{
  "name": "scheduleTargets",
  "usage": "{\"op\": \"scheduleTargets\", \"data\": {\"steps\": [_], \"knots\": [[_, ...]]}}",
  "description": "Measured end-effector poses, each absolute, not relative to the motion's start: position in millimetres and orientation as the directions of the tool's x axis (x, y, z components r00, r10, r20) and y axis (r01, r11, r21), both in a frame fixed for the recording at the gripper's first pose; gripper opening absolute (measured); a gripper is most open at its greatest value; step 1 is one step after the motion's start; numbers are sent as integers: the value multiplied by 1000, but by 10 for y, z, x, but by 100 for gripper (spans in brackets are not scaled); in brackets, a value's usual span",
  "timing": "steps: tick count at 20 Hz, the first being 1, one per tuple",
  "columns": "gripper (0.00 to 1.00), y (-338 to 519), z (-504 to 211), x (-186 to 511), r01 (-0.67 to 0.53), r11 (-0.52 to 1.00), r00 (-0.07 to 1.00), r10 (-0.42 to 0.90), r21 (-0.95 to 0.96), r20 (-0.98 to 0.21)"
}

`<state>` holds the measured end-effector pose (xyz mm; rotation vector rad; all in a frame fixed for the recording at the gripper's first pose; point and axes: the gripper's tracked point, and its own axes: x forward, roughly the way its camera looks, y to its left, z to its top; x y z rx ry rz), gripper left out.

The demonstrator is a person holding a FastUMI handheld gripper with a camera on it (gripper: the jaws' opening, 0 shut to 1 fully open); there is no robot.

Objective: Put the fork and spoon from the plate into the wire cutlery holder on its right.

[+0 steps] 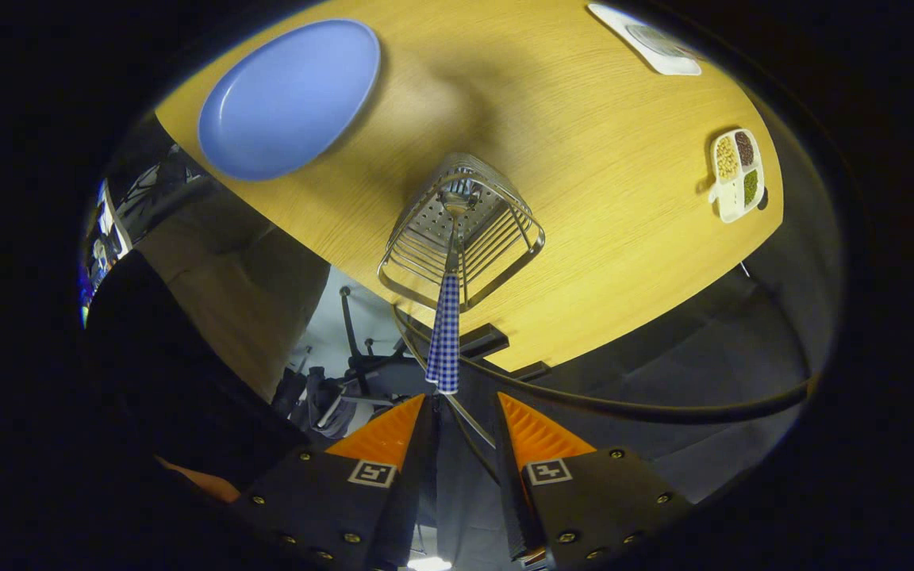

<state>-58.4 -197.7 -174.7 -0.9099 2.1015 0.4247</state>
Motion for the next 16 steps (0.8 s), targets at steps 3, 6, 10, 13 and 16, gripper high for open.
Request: {"op": "scheduleTargets", "data": {"steps": [3,6,10,13,16], "knots": [[58,-1895,-1665,-778,-667,744,-364,-357,-27,-860],[62,-1750,-1539,-944,-541,838,-234,-222,-63,-946],[85,-1259,-1568,-909,-306,950,143,-26,-69,-989],[95,-796,-1470,-772,-151,987,398,111,54,-910],[98,-675,-1257,-619,-93,993,613,111,68,-782]]}}
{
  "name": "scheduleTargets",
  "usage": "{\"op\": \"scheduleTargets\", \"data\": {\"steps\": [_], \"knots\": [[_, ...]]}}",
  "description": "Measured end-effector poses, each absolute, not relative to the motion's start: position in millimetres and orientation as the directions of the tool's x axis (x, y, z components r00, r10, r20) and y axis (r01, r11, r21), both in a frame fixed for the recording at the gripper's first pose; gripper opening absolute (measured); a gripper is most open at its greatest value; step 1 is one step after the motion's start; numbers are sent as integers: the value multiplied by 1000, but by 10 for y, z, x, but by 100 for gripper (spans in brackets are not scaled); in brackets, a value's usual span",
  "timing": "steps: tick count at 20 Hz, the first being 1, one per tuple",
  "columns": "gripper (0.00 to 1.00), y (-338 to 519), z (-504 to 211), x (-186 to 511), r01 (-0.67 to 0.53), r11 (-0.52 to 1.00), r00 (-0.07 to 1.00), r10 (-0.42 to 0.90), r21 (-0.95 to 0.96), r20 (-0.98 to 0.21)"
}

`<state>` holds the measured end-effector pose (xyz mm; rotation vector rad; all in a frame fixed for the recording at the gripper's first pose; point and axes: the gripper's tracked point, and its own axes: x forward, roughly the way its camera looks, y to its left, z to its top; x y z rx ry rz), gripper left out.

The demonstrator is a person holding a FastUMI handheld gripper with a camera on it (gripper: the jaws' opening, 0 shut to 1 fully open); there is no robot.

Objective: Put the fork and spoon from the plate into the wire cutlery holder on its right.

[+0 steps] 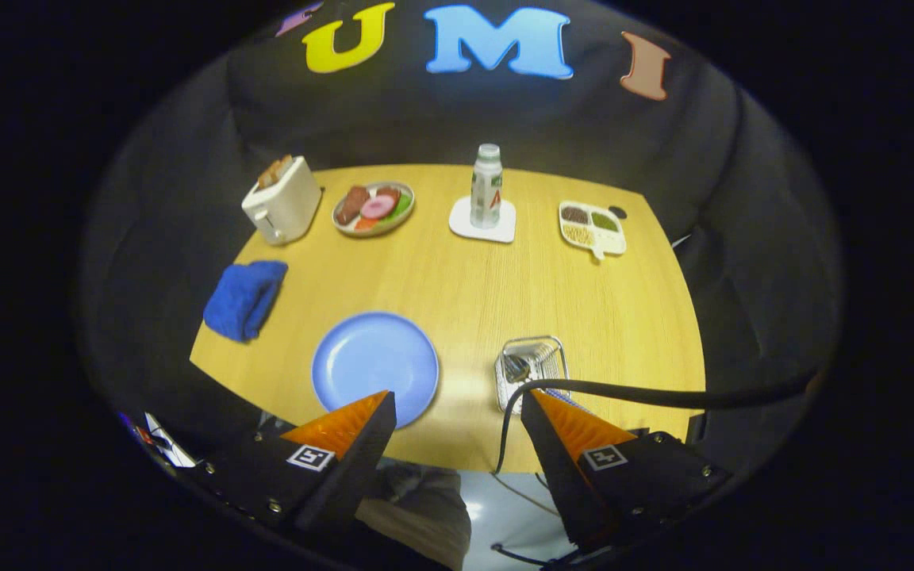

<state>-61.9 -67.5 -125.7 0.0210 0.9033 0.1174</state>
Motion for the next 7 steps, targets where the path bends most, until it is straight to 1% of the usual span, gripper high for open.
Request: {"op": "scheduleTargets", "data": {"steps": [1,3,5,7], "knots": [[98,-662,-1185,-601,-64,997,665,82,53,-742],[97,-569,-1049,-593,-48,997,743,75,59,-665],[97,-471,-815,-519,-23,997,830,63,78,-554],[97,-428,-577,-503,11,997,893,26,80,-449]]}}
